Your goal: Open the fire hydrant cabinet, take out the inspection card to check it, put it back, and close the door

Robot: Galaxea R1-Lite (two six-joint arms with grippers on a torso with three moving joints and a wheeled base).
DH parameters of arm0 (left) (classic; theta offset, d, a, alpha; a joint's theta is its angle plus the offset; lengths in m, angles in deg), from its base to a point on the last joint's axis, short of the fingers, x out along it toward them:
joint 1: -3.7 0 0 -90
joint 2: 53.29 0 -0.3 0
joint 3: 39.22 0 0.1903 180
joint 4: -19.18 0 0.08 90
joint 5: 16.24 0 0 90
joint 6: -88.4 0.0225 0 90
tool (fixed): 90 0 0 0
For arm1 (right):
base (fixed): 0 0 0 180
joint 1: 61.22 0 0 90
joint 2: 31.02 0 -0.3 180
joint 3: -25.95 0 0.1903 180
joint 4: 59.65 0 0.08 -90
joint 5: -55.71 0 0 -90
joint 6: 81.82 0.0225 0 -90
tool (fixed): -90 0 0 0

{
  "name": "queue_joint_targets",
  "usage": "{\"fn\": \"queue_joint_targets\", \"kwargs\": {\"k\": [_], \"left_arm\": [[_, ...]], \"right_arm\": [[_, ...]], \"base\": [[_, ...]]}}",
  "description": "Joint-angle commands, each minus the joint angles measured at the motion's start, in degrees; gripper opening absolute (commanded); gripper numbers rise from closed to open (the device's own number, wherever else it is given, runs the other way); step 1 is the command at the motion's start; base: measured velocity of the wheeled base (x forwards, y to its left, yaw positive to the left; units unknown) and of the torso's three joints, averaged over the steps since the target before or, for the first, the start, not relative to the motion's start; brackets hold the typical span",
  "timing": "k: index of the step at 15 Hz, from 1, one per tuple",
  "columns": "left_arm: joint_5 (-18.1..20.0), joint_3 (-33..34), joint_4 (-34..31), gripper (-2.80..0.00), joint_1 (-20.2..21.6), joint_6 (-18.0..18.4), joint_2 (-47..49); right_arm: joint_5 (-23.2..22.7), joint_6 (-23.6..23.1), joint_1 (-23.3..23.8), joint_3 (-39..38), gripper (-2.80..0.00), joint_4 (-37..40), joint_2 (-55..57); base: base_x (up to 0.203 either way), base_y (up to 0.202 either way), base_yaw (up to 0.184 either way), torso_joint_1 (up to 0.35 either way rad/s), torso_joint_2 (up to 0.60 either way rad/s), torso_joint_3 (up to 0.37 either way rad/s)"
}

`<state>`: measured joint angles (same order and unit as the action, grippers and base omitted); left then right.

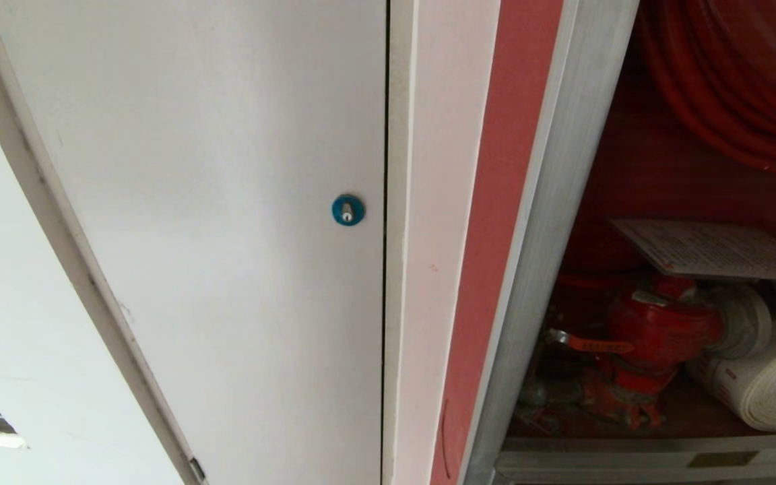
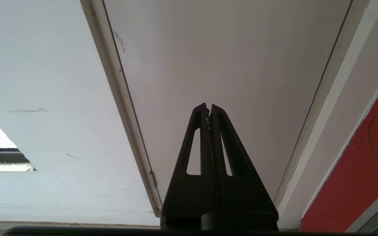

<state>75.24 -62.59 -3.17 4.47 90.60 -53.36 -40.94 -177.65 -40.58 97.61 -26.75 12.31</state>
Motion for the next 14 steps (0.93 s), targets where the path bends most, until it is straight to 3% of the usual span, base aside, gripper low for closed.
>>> {"fn": "queue_joint_targets", "kwargs": {"k": [1, 2, 3, 14], "left_arm": [[0.0, 0.4, 0.0, -2.8, 0.0, 0.1, 0.1], [0.0, 0.4, 0.0, -2.8, 0.0, 0.0, 0.1], [0.0, 0.4, 0.0, -2.8, 0.0, 0.0, 0.1], [0.0, 0.4, 0.0, -2.8, 0.0, 0.0, 0.1]], "right_arm": [[-0.1, -0.5, -0.1, 0.6, 0.0, 0.0, -1.1], [-0.1, -0.5, 0.0, 0.7, 0.0, 0.1, -1.2], [-0.1, -0.5, 0.0, 0.7, -2.8, 0.0, -1.3], [-0.5, -0.2, -0.1, 1.4, -2.8, 0.0, -0.3]], "base": [[0.0, 0.0, 0.0, 0.0, 0.0, 0.0], [0.0, 0.0, 0.0, 0.0, 0.0, 0.0], [0.0, 0.0, 0.0, 0.0, 0.0, 0.0], [0.0, 0.0, 0.0, 0.0, 0.0, 0.0]]}}
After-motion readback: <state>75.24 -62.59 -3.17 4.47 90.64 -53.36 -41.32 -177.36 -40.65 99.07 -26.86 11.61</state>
